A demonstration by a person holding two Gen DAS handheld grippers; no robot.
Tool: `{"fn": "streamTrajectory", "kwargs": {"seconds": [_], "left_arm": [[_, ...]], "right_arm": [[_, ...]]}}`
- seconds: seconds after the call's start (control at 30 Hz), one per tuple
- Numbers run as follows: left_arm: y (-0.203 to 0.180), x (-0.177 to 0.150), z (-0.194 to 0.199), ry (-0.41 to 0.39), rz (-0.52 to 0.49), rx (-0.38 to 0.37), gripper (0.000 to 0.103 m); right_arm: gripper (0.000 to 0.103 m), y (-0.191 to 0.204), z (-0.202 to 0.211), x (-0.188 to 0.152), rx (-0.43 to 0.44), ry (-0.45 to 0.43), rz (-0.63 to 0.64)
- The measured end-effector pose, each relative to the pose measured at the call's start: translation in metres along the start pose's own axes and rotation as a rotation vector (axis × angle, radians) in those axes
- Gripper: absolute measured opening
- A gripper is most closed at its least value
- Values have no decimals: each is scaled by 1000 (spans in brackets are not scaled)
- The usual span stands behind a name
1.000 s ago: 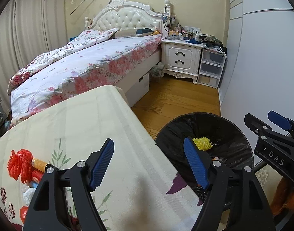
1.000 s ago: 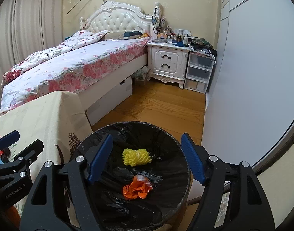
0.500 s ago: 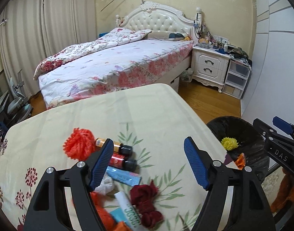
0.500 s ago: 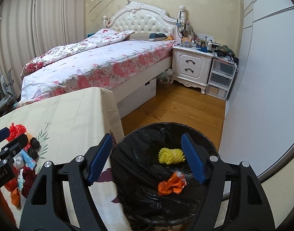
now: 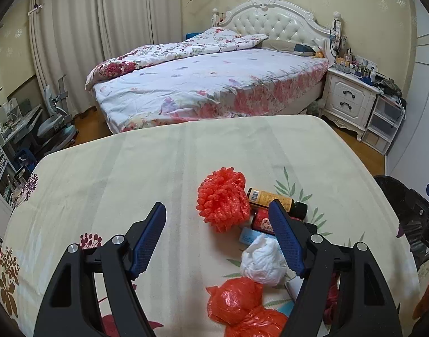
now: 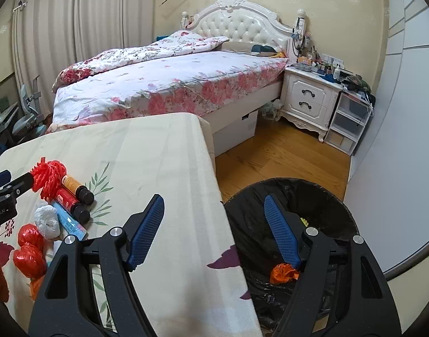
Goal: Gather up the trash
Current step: 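Move the left gripper back to the table and grasp the red mesh net, then grasp the red plastic bag with the right gripper while left holds red net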
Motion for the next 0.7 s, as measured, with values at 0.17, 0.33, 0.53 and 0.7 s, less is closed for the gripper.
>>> {"fn": "streamTrajectory", "kwargs": {"seconds": [0.17,0.33,0.53,0.7], "left_arm": [[-4,-1,-13,22,-20,-12,73],[-5,-1,-22,31,-31,-28,62],[-9,-3,-30,49,-47,-52,43],[-9,0,-27,27,-64,-47,31]], "right_arm": [[72,13,-8,-1,5,12,27],[72,18,-20,0,-1,33,27],[72,21,-30,2,8,45,24],[72,24,-27,0,16,45,33]]}}
Point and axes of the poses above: each gripper's, at about its wrist camera, not at the fingertips, and z roughly against the way its jaws point, y to its left, x to its top, the point moved 9 cm from there along -z, roughly the way its jaws point, and after that the axes turned 9 degrees about -z, right-handed, at the moved point
